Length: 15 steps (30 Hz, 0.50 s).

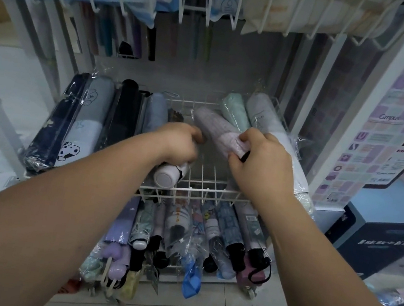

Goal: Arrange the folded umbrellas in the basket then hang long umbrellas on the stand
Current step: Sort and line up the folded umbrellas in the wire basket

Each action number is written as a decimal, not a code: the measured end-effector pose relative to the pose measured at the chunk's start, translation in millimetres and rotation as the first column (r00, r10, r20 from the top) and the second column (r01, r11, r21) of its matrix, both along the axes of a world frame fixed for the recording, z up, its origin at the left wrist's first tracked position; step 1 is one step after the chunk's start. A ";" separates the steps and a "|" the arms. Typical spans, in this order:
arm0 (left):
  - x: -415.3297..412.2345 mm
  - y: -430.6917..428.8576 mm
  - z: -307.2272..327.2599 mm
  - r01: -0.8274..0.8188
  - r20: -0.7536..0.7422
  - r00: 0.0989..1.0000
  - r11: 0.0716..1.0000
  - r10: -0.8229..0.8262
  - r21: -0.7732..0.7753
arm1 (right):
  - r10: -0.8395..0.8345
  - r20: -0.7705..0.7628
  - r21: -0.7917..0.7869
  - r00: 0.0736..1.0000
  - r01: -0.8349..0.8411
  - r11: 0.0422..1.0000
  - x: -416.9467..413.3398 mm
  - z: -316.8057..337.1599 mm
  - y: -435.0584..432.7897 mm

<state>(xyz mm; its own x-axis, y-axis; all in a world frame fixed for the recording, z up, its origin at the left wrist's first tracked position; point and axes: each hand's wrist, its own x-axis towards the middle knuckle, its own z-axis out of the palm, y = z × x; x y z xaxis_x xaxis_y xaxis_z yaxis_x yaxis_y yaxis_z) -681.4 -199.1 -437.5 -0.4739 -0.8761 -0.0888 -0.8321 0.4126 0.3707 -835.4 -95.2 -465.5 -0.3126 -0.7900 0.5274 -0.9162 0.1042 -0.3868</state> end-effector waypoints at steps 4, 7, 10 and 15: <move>7.4 0.1 -11.8 -0.138 -0.339 0.928 0.988 0.155 0.073 | 0.045 0.165 0.021 0.985 -0.050 0.999 -1.8 2.8 -6.5; 10.8 9.1 -22.9 -0.219 -0.492 0.834 0.968 0.251 0.122 | 0.105 0.323 -0.030 0.940 -0.101 0.994 -3.9 8.1 -8.3; 8.6 16.5 -29.3 -0.295 -0.603 0.739 0.949 0.299 0.109 | 0.168 0.468 -0.145 0.867 -0.112 0.983 -4.6 11.1 -5.2; -11.2 -1.5 -33.9 -0.320 -0.586 0.763 0.947 0.272 0.022 | 0.160 0.445 -0.182 0.881 -0.086 0.979 1.6 7.7 -3.0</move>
